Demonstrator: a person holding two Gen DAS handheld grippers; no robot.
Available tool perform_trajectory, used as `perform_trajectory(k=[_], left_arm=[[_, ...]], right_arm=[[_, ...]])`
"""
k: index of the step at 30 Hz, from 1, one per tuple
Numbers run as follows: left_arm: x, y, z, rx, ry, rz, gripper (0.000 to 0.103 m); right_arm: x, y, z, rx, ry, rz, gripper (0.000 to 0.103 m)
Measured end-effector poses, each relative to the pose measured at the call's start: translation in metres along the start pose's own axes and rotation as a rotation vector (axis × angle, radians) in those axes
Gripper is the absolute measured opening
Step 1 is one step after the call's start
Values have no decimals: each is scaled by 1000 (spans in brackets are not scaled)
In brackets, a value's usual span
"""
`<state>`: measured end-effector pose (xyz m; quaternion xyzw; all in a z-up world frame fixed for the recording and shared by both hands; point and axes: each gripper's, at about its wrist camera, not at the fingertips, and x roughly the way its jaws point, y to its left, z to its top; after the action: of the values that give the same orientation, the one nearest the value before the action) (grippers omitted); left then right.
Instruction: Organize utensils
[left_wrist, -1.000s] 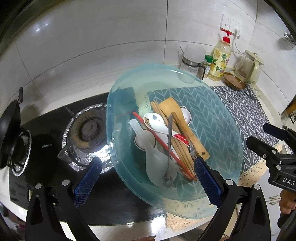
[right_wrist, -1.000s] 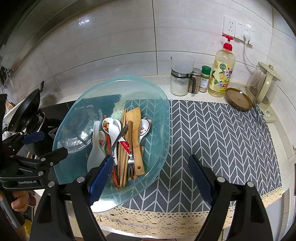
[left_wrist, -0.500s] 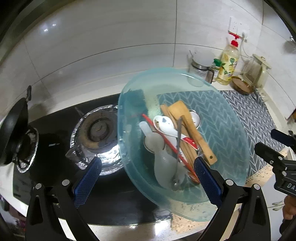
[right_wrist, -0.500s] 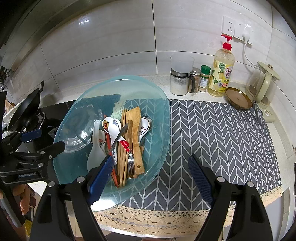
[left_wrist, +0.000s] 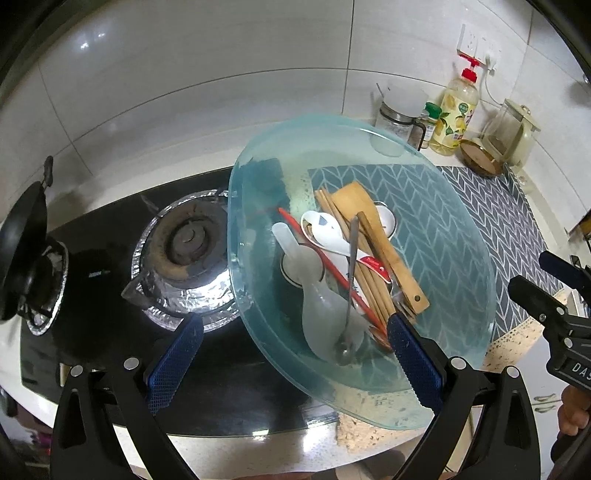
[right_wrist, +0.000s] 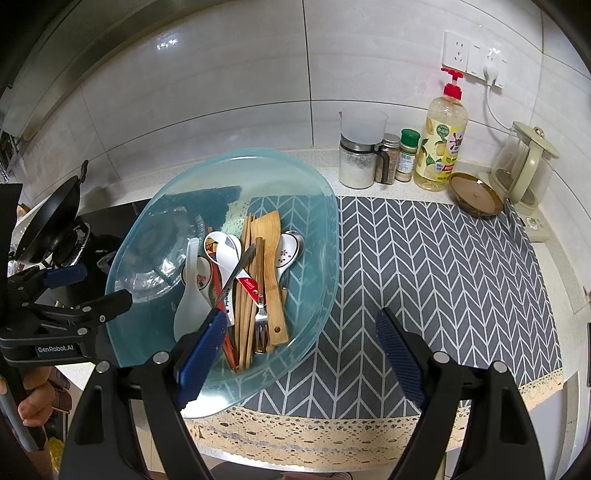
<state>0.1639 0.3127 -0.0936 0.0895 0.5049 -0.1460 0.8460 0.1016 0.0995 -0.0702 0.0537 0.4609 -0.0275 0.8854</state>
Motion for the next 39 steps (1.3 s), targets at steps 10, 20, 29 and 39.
perform_trajectory(k=[10, 20, 29, 39], left_arm=[[-1, -1, 2, 19, 2, 1, 99], [-2, 0, 3, 24, 2, 1, 99], [-2, 0, 4, 28, 3, 6, 99], [-2, 2, 5, 32, 5, 10, 99]], right_arm=[[-1, -1, -1, 0, 0, 0, 80], [0, 0, -1, 0, 0, 1, 80], [0, 0, -2, 2, 1, -2, 80], [0, -1, -1, 1, 2, -2, 80]])
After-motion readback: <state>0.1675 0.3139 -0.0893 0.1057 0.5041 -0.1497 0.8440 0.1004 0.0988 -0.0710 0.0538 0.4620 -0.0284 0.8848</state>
